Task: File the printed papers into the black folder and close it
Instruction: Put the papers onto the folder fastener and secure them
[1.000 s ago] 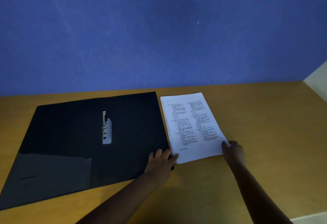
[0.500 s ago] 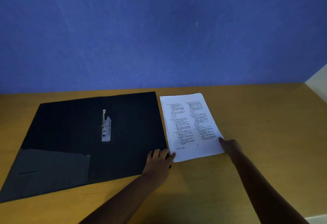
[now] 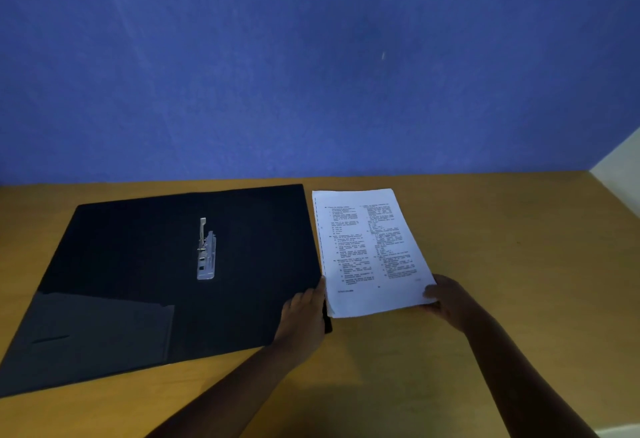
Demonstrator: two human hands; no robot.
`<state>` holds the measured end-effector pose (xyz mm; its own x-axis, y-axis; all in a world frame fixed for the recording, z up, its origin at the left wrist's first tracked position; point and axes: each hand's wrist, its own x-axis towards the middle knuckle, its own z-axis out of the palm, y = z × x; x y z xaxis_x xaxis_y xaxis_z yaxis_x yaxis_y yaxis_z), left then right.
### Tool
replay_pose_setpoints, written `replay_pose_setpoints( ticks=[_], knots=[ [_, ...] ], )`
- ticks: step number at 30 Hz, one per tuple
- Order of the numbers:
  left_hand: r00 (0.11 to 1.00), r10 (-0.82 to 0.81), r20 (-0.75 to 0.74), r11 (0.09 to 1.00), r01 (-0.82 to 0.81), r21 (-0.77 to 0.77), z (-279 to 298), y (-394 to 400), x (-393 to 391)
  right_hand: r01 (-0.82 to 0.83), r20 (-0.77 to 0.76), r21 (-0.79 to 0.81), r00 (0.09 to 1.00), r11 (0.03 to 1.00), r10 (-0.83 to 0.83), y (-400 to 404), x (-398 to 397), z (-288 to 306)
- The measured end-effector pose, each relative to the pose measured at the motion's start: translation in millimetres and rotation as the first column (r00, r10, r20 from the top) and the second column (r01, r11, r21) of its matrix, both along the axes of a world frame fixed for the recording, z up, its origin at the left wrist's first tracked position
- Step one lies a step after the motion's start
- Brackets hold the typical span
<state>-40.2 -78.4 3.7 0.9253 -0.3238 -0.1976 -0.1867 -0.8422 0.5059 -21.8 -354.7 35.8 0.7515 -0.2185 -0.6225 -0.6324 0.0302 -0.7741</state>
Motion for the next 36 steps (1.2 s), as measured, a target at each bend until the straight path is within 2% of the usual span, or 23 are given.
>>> replay_pose_setpoints(
  ticks=[3,5,7,8,10,12,13,15,19,22,25,28,31,36],
  knots=[
    [0.975,0.201,-0.089,0.955,-0.216,-0.203,6,3,5,0.063,0.029,0.089,0.997,0.994,-0.066,-3,-3,-4],
    [0.943,0.299,-0.145,0.925,-0.324,-0.198,10,5,12,0.091,0.046,0.158,0.994,0.983,-0.099,-5,-5,-4],
    [0.878,0.381,-0.291,0.867,-0.448,-0.217,20,6,21,0.146,0.039,0.303,0.985,0.942,-0.166,-4,-6,-2],
    [0.834,0.378,-0.403,0.818,-0.505,-0.277,27,6,25,0.156,0.041,0.372,0.982,0.915,-0.184,-2,-7,0],
    [0.749,0.278,-0.602,0.655,-0.606,-0.451,41,8,32,0.133,0.059,0.446,0.982,0.885,-0.177,5,-9,5],
    [0.71,0.191,-0.678,0.494,-0.667,-0.558,55,15,39,0.07,0.092,0.472,0.988,0.879,-0.128,15,-11,8],
    [0.722,0.196,-0.663,0.46,-0.665,-0.588,61,19,44,0.026,0.108,0.464,0.99,0.885,-0.086,21,-12,9],
    [0.756,0.279,-0.592,0.447,-0.648,-0.616,71,30,56,-0.076,0.147,0.417,0.989,0.906,0.015,34,-13,11],
    [0.725,0.438,-0.532,0.335,-0.681,-0.651,82,58,80,-0.24,0.215,0.333,0.961,0.912,0.174,60,-18,7],
    [0.725,0.539,-0.428,0.364,-0.659,-0.658,85,76,85,-0.336,0.245,0.214,0.927,0.917,0.282,79,-17,8],
    [0.762,0.566,-0.314,0.363,-0.572,-0.735,88,86,74,-0.41,0.28,0.003,0.876,0.912,0.393,98,-10,17],
    [0.791,0.586,-0.178,0.393,-0.47,-0.79,88,96,61,-0.409,0.329,-0.106,0.846,0.906,0.42,123,3,30],
    [0.805,0.583,-0.11,0.431,-0.421,-0.798,89,104,55,-0.293,0.405,-0.148,0.853,0.944,0.329,148,14,44],
    [0.782,0.618,-0.075,0.361,-0.367,-0.857,97,122,50,-0.198,0.501,-0.165,0.827,0.966,0.255,171,27,55]
  ],
)
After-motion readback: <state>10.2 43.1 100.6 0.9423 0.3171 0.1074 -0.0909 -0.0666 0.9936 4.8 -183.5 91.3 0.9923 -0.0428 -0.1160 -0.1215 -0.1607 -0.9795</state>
